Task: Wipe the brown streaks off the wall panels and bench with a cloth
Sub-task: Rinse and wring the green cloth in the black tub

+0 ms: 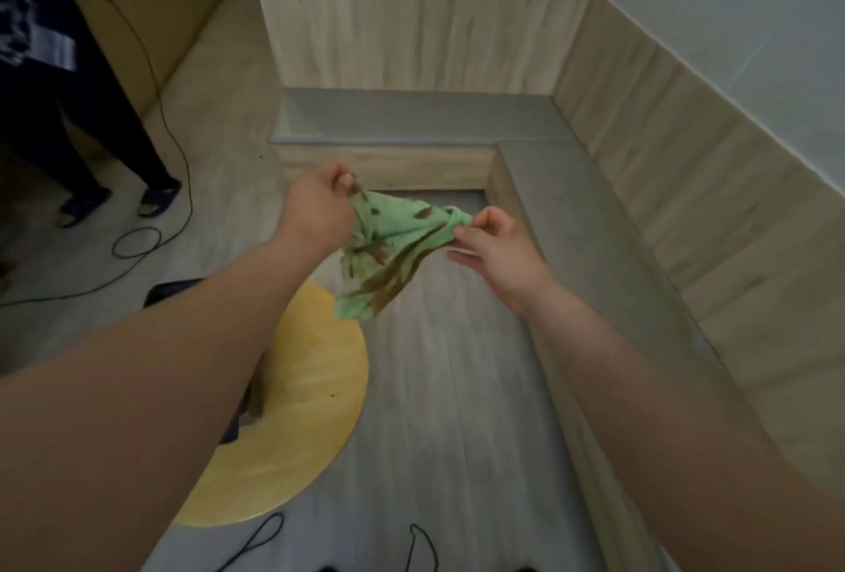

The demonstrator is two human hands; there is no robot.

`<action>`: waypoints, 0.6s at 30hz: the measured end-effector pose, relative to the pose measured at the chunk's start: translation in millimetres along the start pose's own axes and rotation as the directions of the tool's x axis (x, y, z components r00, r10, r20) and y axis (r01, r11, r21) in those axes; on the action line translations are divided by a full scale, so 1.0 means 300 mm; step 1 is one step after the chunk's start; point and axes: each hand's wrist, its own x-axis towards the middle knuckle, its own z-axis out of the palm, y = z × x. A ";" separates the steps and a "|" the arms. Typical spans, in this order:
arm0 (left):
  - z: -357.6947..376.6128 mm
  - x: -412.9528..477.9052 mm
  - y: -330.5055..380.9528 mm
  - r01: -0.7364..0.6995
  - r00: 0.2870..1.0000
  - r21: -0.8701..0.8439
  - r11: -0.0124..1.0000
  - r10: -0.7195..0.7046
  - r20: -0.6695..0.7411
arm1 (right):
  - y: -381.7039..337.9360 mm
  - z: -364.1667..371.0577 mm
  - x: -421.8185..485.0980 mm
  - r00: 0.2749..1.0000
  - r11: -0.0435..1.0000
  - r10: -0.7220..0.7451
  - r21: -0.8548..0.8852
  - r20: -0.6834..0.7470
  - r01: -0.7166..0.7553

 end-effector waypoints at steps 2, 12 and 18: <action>-0.090 0.013 -0.093 0.025 1.000 -0.002 1.000 -0.025 -0.014 | 0.022 0.075 0.004 0.997 1.000 0.024 0.010 -0.073 -0.023; -0.156 0.048 -0.231 0.208 0.969 -0.456 0.865 -0.118 0.218 | 0.066 0.374 0.040 0.959 0.948 0.281 0.149 0.024 -0.282; -0.215 0.130 -0.317 0.327 0.943 -0.645 0.691 -0.284 0.174 | 0.169 0.436 0.139 0.909 0.887 0.224 -0.460 0.351 -0.041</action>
